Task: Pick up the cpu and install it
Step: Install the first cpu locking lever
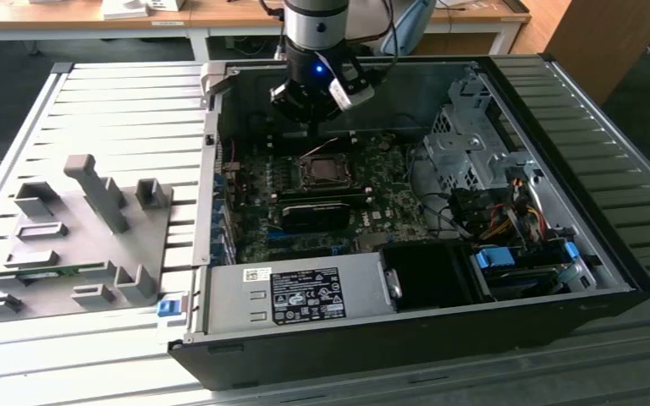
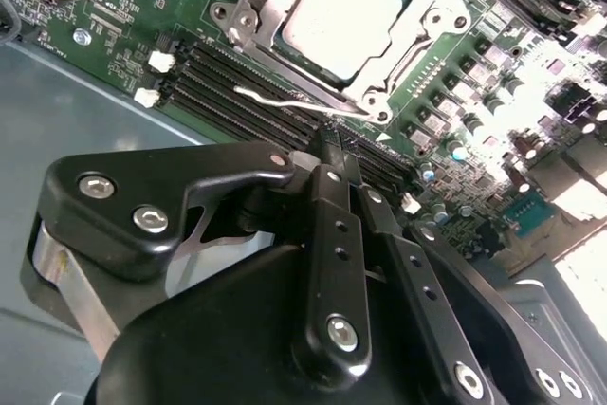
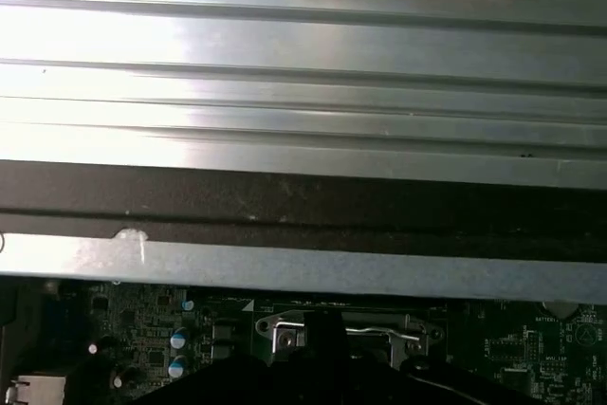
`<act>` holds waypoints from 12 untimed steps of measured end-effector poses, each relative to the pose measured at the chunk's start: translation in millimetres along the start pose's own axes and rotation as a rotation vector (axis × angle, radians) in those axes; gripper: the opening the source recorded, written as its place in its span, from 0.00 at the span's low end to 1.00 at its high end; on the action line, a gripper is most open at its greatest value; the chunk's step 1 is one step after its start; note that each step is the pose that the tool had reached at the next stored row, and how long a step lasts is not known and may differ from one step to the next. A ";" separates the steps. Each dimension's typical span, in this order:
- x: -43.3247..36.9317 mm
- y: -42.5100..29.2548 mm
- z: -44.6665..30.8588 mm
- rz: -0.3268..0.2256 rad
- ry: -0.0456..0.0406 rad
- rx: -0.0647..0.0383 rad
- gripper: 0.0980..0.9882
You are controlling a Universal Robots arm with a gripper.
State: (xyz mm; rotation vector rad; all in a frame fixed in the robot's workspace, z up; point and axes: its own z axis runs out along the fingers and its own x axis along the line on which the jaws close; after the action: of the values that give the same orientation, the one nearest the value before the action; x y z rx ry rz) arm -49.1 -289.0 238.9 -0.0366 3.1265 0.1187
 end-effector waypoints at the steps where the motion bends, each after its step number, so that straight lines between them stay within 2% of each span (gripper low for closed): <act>1: -0.1 0.0 0.1 0.000 0.0001 0.000 0.01; 12: -1.9 -0.2 2.5 0.000 -0.0002 0.000 0.01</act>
State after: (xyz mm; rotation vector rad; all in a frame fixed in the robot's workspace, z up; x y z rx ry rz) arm -47.3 -289.0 236.4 -0.0366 3.1262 0.1192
